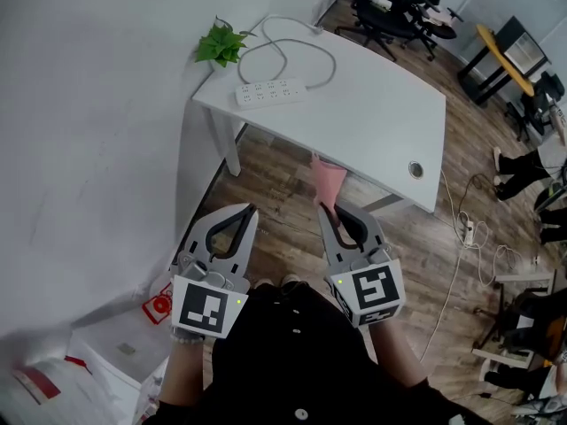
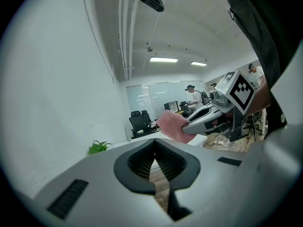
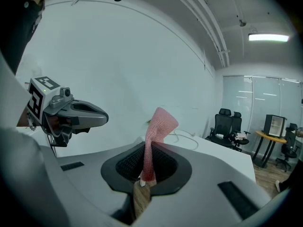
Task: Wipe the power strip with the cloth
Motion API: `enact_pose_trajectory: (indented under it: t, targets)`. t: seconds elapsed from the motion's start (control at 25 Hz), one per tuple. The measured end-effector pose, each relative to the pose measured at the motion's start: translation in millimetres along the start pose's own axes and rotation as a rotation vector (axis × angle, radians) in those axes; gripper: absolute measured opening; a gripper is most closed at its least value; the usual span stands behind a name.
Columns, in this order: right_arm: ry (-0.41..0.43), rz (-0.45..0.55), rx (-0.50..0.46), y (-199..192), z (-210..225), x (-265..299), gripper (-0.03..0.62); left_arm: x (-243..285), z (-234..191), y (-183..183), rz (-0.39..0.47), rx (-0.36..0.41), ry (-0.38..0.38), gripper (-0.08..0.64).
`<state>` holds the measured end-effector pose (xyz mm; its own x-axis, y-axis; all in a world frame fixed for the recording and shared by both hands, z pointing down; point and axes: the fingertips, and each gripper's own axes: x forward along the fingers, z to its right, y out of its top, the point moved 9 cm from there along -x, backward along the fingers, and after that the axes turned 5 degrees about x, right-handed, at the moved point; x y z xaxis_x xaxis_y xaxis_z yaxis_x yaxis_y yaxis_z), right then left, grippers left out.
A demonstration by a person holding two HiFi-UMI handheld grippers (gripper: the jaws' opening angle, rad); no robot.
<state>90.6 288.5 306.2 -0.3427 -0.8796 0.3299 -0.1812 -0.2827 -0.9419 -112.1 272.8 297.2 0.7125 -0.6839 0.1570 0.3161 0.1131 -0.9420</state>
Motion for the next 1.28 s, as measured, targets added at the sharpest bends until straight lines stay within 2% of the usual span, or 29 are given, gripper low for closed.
enact_pose_trajectory:
  t: [0.28, 0.68, 1.28]
  targets:
    - [-0.034, 0.007, 0.006, -3, -11, -6, 0.049, -9, -1, -2, 0.02, 0.029, -0.021, 0.014]
    - [-0.057, -0.012, 0.023, -12, -11, 0, 0.049, -7, -6, -11, 0.016, 0.019, -0.037, 0.014]
    - [-0.002, 0.01, 0.0, 12, 57, 74, 0.049, 64, -43, -8, 0.005, 0.03, 0.032, 0.014]
